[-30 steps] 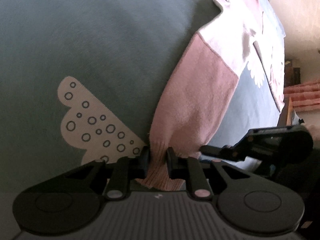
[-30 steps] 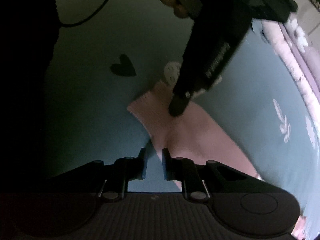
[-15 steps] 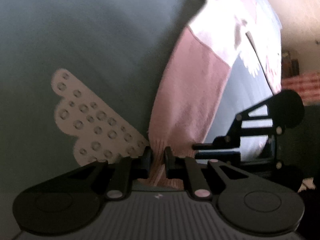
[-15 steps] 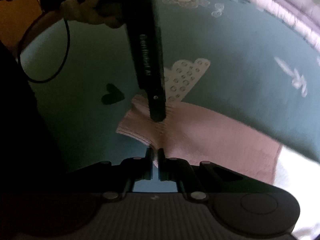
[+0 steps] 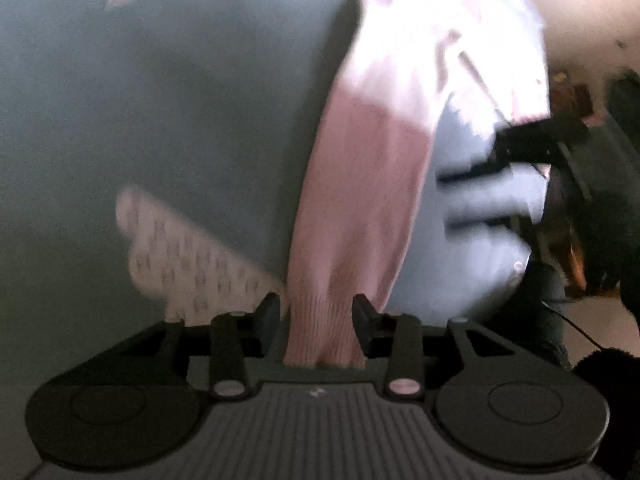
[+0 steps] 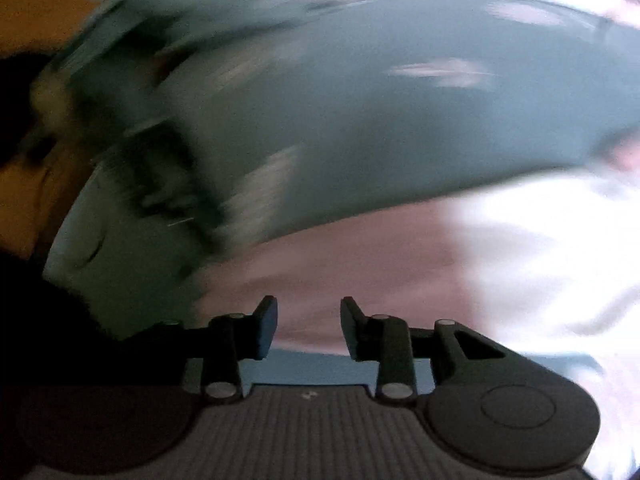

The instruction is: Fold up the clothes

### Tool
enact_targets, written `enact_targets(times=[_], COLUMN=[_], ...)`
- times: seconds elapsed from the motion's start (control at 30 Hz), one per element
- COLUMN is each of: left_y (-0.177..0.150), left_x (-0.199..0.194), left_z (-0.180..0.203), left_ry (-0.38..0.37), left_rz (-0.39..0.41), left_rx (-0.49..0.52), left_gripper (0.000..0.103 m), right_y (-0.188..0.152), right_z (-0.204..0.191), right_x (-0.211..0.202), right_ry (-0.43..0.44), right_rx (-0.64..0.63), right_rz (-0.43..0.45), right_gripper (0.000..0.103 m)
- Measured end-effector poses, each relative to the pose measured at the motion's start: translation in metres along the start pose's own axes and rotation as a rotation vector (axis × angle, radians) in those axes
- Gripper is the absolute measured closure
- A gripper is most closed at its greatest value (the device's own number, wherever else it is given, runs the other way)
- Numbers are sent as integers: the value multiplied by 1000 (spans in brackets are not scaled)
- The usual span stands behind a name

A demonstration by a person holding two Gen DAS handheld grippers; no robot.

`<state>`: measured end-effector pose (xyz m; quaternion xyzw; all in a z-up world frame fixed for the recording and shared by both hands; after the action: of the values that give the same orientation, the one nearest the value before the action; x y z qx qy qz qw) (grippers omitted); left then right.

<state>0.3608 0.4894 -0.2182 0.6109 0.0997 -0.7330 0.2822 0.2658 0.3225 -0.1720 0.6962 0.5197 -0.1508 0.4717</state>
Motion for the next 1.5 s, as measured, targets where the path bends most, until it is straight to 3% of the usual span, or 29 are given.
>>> enact_targets(times=[0.13,0.27,0.4,0.57,0.63,0.7,0.77,0.83,1.0,1.07,1.17,1.27,1.33,1.43,1.5], left_y=[58,117,164,191,189,181,169,154,132,136,162,194,205,205,201], left_x=[-2,18,40,67,82,87,83,82,74,67,44,36,34,37,45], left_z=[28,74,108,132,122,113,110,107,110,113,112,112,114,119,117], left_ry=[96,116,96,-3,15,15,-5,-4,30,29,8,4,-5,-12,-9], left_rz=[121,217,252,244,193,199,221,225,212,212,282,298,305,306,274], left_rx=[202,420,486,407,361,342,337,345,397,407,371,303,270,278,283], left_gripper=[52,48,48,41,40,40,27,25,23,23,23,23,23,23,23], right_y=[14,23,31,20,9,1,-7,-16,-23,-15,-2,4,-2,-13,-15], right_z=[79,129,153,170,171,162,155,149,137,134,143,173,196,219,222], right_x=[-46,-67,-48,-44,-51,-57,-60,-61,-63,-80,-113,-131,-128,-113,-107], right_ry=[-322,-418,-448,-440,-430,-425,-418,-410,-397,-406,-493,-541,-562,-536,-544], right_rx=[206,336,381,447,453,449,452,460,443,431,422,499,612,722,703], right_rz=[174,278,314,311,329,344,357,367,351,420,536,605,594,588,595], right_gripper=[64,64,63,61,59,59,56,43,43,43,43,52,81,83,83])
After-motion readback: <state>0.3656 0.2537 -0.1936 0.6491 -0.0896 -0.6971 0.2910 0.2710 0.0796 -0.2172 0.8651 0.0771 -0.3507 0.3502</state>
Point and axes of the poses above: each gripper's, at about its wrist camera, not at the fingertips, and x roughly the way its jaws point, z to its right, y to its top, the point moved 7 cm from there along x, roughly the way its jaws point, and after that the axes turned 13 degrees about y, right-handed, at the moved point
